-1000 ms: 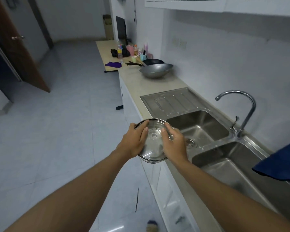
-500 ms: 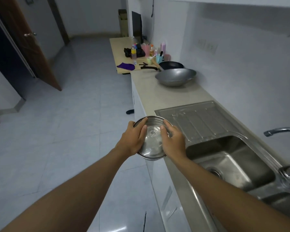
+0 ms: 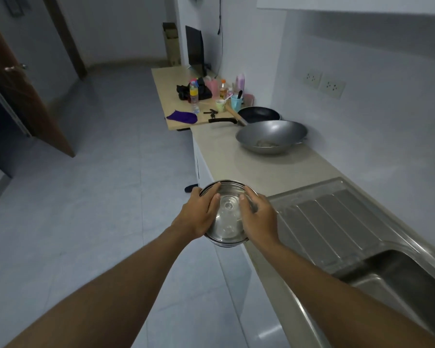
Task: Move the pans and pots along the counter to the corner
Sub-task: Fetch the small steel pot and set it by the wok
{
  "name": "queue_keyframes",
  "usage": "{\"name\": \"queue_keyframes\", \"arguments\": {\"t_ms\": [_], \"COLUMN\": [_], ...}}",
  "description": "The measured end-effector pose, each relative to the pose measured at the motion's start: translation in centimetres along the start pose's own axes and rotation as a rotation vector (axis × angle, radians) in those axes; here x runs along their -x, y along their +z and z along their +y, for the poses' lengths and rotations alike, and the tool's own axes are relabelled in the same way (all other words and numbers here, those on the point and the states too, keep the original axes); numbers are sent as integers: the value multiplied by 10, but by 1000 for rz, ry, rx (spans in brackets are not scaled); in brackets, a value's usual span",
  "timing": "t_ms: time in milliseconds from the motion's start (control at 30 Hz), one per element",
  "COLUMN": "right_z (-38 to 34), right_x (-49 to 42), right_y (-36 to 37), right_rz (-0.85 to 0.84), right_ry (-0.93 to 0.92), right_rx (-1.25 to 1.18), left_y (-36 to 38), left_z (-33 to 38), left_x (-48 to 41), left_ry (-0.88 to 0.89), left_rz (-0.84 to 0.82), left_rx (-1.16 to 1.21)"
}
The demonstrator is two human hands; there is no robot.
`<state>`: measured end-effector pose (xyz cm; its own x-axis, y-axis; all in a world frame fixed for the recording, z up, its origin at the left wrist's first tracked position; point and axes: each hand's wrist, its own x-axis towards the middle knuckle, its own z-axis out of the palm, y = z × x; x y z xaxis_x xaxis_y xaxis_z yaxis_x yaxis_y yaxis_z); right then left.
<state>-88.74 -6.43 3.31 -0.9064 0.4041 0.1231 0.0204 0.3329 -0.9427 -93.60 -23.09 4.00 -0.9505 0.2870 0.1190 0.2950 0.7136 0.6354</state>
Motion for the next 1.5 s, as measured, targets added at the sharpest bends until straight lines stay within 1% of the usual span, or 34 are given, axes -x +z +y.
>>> {"name": "queue_keyframes", "arguments": {"t_ms": [200,367,767,933,1167,1333,1500], "right_z": [-16,-16,8,17,32,47,63], "right_x": [-59,-109,-299,-367,-437,-483,-525], "right_y": [45,79,153,176,209,235,263], "right_rz": [74,105,134,107,50,36,81], "right_ry": [32,49,44,37,51,112,198], "right_rx": [-18,-9,56,49,45,64,51], "left_y": [-27,-35,-40,-37,-32,-23,-11], "left_z": [-30,-59,-105,-123,-153,-178,-202], "left_x": [-80,-142,-349,-421,-500,-565,-631], "left_ry": [113,123,162,142,116,140,208], "left_rz": [-34,-85,-214,-248,-293,-384,-517], "left_rx": [4,4,-46,-46,-35,-14,-21]}}
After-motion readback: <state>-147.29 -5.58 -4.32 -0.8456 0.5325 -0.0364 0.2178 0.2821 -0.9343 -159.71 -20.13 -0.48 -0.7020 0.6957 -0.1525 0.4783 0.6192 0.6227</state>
